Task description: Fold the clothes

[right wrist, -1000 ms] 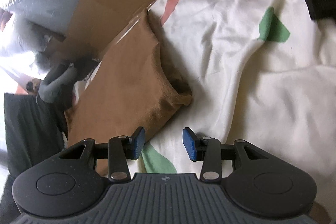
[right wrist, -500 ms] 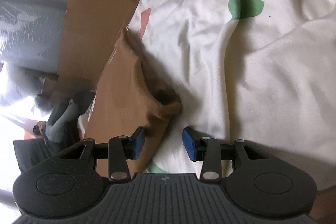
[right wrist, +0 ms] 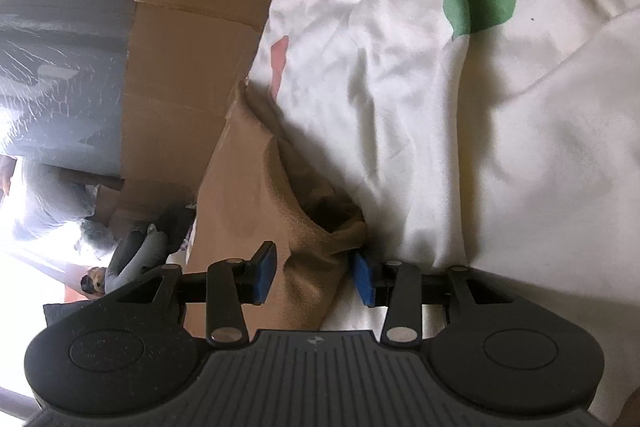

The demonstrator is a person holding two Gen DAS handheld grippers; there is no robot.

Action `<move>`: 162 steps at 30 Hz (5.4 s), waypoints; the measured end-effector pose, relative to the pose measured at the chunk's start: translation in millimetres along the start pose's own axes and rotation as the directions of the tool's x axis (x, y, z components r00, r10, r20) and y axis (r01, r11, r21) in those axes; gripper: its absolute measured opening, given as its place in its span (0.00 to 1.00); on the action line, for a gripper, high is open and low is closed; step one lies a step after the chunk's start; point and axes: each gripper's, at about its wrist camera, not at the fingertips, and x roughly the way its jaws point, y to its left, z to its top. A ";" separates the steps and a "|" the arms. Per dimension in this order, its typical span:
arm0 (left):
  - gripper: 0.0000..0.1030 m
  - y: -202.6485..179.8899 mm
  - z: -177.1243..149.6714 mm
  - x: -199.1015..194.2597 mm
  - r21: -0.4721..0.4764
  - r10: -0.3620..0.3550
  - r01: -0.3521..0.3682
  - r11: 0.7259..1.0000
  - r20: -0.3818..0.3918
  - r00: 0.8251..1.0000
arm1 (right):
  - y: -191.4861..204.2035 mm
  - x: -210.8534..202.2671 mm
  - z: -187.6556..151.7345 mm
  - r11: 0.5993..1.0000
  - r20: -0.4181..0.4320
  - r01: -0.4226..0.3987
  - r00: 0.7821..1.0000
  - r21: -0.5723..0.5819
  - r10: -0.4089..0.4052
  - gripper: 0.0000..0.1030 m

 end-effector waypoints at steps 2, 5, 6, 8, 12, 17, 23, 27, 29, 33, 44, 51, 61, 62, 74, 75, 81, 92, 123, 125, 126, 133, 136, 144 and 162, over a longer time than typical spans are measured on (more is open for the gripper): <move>0.50 0.1 -0.3 0.1 0.009 0.000 0.000 1.000 0.003 1.000 | 1.2 3.0 2.4 1.000 -0.008 0.019 1.000 0.002 -0.019 0.25; 0.05 13.0 5.7 -0.6 -0.057 -0.036 0.034 0.998 -0.021 0.999 | 1.1 4.7 6.0 1.000 -0.019 0.021 1.000 0.015 -0.021 0.05; 0.05 16.2 7.6 -2.2 -0.078 -0.058 0.056 0.995 -0.022 0.998 | 1.6 3.1 6.1 1.000 -0.018 0.011 1.000 0.008 -0.011 0.04; 0.05 18.4 9.3 -4.8 -0.094 -0.083 0.081 0.992 -0.020 0.996 | 5.6 -1.0 6.2 1.000 -0.011 -0.022 1.000 -0.002 0.022 0.04; 0.11 19.4 7.5 -1.9 -0.104 -0.067 0.064 0.993 -0.028 0.997 | 4.7 -1.7 7.5 1.000 -0.018 -0.026 1.000 0.000 0.026 0.07; 0.28 18.7 10.7 3.0 -0.106 -0.097 0.090 0.990 -0.055 0.994 | -6.8 0.5 4.9 0.998 -0.029 -0.047 0.998 0.050 0.048 0.38; 0.26 21.3 13.2 10.9 -0.109 -0.094 0.087 0.990 -0.053 0.994 | -7.9 8.0 5.8 0.997 -0.039 -0.063 0.997 0.048 0.065 0.38; 0.26 19.9 14.1 13.0 -0.105 -0.088 0.082 0.991 -0.047 0.995 | -10.7 12.4 6.9 0.995 -0.025 -0.070 0.997 0.069 0.072 0.36; 0.25 18.8 13.3 12.2 -0.100 -0.083 0.078 0.992 -0.043 0.996 | -10.2 14.3 7.8 0.995 -0.024 -0.071 0.997 0.072 0.073 0.35; 0.24 12.9 9.5 9.0 -0.068 -0.056 0.054 0.996 -0.034 0.998 | -7.6 17.3 9.0 0.995 -0.025 -0.072 0.997 0.072 0.074 0.34; 0.08 14.2 16.7 12.3 -0.124 -0.045 0.039 0.991 -0.049 0.998 | 7.1 22.4 14.9 0.999 -0.048 -0.019 0.999 -0.030 0.017 0.05; 0.06 10.6 8.0 -0.9 -0.194 -0.050 0.045 0.980 -0.026 0.998 | 19.9 7.0 19.5 0.999 0.010 -0.051 0.999 0.001 0.051 0.04; 0.05 -1.3 -11.5 -5.9 -0.175 -0.059 0.045 0.983 -0.072 0.996 | 14.4 -21.2 26.4 0.996 0.067 -0.076 0.995 0.055 0.072 0.03; 0.05 -0.6 -15.0 -7.4 -0.172 -0.059 0.045 0.984 -0.080 0.995 | 11.6 -25.9 26.7 0.995 0.072 -0.073 0.995 0.061 0.069 0.03; 0.05 7.7 -44.1 -42.7 -0.165 -0.096 0.075 0.983 -0.125 0.987 | -26.7 -91.0 3.8 0.994 0.085 -0.028 0.996 0.103 0.020 0.03; 0.04 11.1 -45.9 -46.0 -0.169 -0.096 0.073 0.983 -0.129 0.987 | -29.2 -96.5 0.3 0.994 0.085 -0.027 0.996 0.102 0.018 0.03; 0.04 29.3 -57.9 -65.9 -0.172 -0.090 0.064 0.983 -0.147 0.985 | -45.4 -126.8 -21.6 0.993 0.077 -0.001 0.997 0.118 -0.008 0.03; 0.04 39.0 -67.3 -94.0 -0.150 -0.073 0.048 0.987 -0.163 0.984 | -57.2 -172.5 -57.6 0.993 0.069 0.021 0.997 0.118 -0.029 0.03; 0.24 87.5 -69.6 -88.4 -0.203 -0.109 0.069 0.977 -0.194 0.975 | -50.5 -235.9 -85.7 0.974 0.024 0.224 0.974 -0.006 -0.224 0.20; 0.27 90.3 -70.6 -87.4 -0.216 -0.131 0.089 0.972 -0.190 0.973 | -35.6 -242.2 -82.3 0.966 0.037 0.250 0.968 -0.060 -0.249 0.20; 0.30 89.9 -70.3 -86.3 -0.216 -0.139 0.097 0.972 -0.189 0.972 | -28.6 -244.3 -79.8 0.962 0.043 0.262 0.965 -0.081 -0.259 0.20; 0.45 82.3 -70.3 -83.6 -0.180 -0.169 0.137 0.974 -0.179 0.969 | 25.2 -240.5 -62.5 0.936 0.076 0.266 0.964 -0.231 -0.256 0.20; 0.46 79.0 -70.2 -81.6 -0.173 -0.168 0.138 0.975 -0.176 0.970 | 49.1 -212.5 -64.5 0.925 0.011 0.229 0.971 -0.302 -0.237 0.20; 0.46 76.7 -74.2 -86.0 -0.171 -0.164 0.136 0.976 -0.165 0.972 | 111.7 -112.2 -81.3 0.850 -0.238 0.232 0.895 -0.473 -0.377 0.20; 0.10 85.5 -82.0 -89.3 -0.143 -0.155 0.130 0.981 -0.179 0.972 | 113.0 -22.6 -190.1 0.794 -0.415 0.147 0.789 -0.590 -0.454 0.21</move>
